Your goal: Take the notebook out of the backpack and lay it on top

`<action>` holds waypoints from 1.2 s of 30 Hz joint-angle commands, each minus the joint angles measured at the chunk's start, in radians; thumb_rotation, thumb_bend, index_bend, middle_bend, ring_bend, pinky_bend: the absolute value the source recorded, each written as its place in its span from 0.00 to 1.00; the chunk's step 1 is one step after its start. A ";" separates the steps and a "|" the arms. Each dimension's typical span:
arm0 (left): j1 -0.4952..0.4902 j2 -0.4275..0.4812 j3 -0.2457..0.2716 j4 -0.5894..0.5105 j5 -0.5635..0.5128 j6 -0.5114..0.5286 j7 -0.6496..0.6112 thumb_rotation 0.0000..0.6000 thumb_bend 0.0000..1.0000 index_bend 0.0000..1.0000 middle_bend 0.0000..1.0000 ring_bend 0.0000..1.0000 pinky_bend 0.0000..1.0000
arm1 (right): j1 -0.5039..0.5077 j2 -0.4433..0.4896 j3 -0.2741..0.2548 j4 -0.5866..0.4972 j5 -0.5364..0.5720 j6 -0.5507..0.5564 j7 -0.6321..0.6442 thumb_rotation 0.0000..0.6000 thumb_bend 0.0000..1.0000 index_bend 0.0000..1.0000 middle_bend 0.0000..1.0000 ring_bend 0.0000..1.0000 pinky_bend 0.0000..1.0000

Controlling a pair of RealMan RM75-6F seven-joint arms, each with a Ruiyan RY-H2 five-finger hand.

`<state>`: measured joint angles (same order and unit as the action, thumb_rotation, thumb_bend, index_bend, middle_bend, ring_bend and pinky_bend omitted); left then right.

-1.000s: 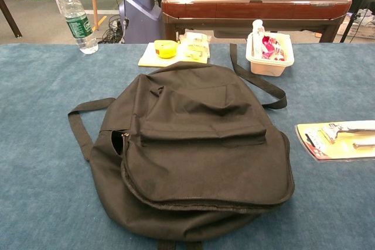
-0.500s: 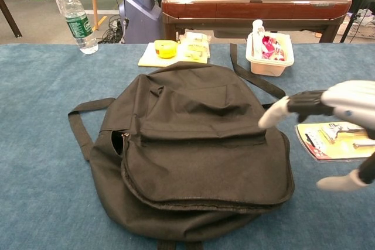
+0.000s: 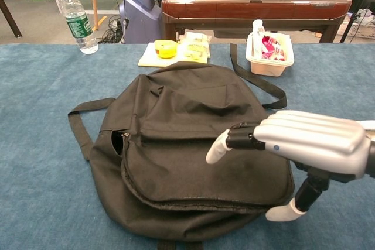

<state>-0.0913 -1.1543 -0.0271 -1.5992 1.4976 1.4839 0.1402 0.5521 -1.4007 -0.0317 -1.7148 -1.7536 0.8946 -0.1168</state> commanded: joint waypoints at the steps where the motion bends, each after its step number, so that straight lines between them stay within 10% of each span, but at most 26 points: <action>1: 0.000 0.000 0.001 0.000 0.000 -0.001 0.001 1.00 0.29 0.22 0.16 0.18 0.15 | 0.012 -0.023 -0.002 0.015 0.009 -0.009 -0.013 1.00 0.01 0.23 0.19 0.13 0.25; 36: 0.005 0.002 0.001 0.006 -0.007 -0.006 -0.005 1.00 0.29 0.22 0.16 0.18 0.15 | 0.086 -0.006 0.058 0.042 0.175 0.005 0.002 1.00 0.11 0.23 0.19 0.13 0.25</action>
<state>-0.0861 -1.1518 -0.0257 -1.5933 1.4908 1.4781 0.1358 0.6376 -1.4100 0.0285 -1.6726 -1.5816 0.8987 -0.1120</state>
